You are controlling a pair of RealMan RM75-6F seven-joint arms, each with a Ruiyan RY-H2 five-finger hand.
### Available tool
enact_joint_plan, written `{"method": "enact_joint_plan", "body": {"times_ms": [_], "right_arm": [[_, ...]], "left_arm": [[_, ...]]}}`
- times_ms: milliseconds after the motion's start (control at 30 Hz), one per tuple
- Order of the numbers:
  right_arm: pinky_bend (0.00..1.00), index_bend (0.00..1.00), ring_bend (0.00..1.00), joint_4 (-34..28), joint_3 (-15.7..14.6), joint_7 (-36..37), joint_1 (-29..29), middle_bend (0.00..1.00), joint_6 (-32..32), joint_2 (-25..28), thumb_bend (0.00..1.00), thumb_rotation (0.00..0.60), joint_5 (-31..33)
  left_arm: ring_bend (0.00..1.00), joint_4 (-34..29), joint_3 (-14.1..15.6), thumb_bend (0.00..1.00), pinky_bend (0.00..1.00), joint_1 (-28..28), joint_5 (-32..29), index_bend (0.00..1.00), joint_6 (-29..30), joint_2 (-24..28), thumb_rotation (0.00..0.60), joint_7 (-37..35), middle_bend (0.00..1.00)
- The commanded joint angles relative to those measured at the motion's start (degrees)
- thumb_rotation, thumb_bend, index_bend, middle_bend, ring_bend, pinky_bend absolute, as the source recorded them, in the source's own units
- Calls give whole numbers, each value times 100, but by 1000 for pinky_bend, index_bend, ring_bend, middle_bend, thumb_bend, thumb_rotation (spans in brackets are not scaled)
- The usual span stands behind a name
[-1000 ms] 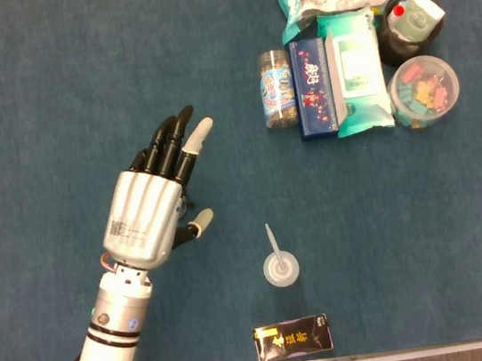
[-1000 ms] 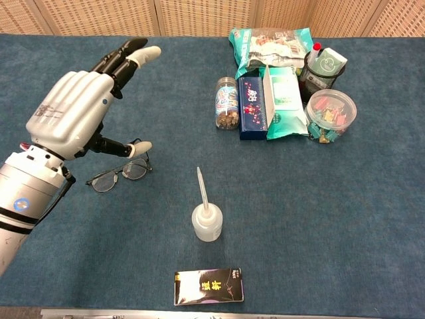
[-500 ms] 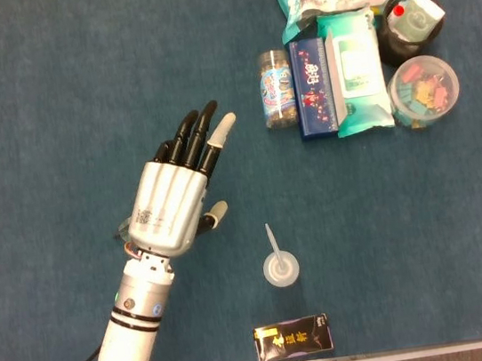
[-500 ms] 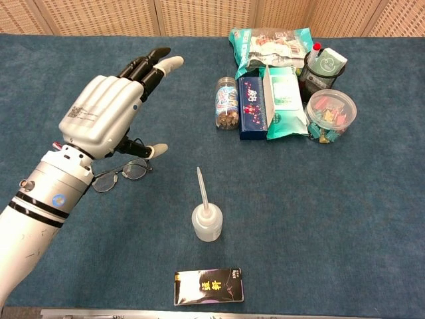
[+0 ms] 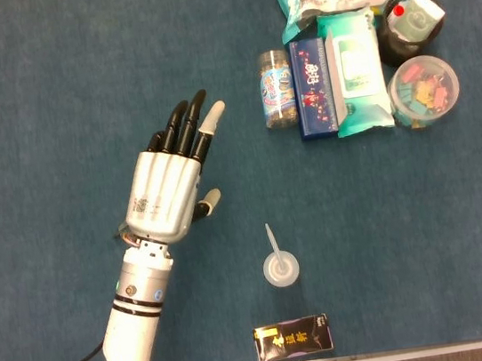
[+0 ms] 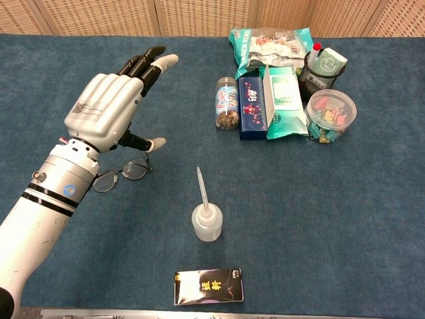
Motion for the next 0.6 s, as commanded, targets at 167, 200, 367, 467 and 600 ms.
{"method": "enact_joint_plan", "body": {"times_ms": [167,200,367,467,600], "right_arm": [[296,561,318,-18,-17,-43,9,447,-19,-1,520,600,-29],[296,561,318,-19,-18,-42,5,447,-8,0,520,600,-35],[296,561,318,-10,-12,-15,-15,447,36,-1,520,600,-36],[296,561,318,-6,-14,-18,-6,447,13,0,520,600,-30],[296,561,318,-10,-11,-22,-3,447,7,1,520,600,-27]], "left_arm": [[87,71,-67,116,347,-30,-112,71,53,-6,600,1,0],[87,80,-71,116,347,-30,-126,71,63,-6,600,3,0],[87,146,-68,116,347,-17,-217,72,113,-1,600,-4,0],[87,187,-69,116,347,-11,-253,72,144,0,600,-33,0],[87,234,-64,116,347,6,-298,73,192,12,600,-73,0]]}}
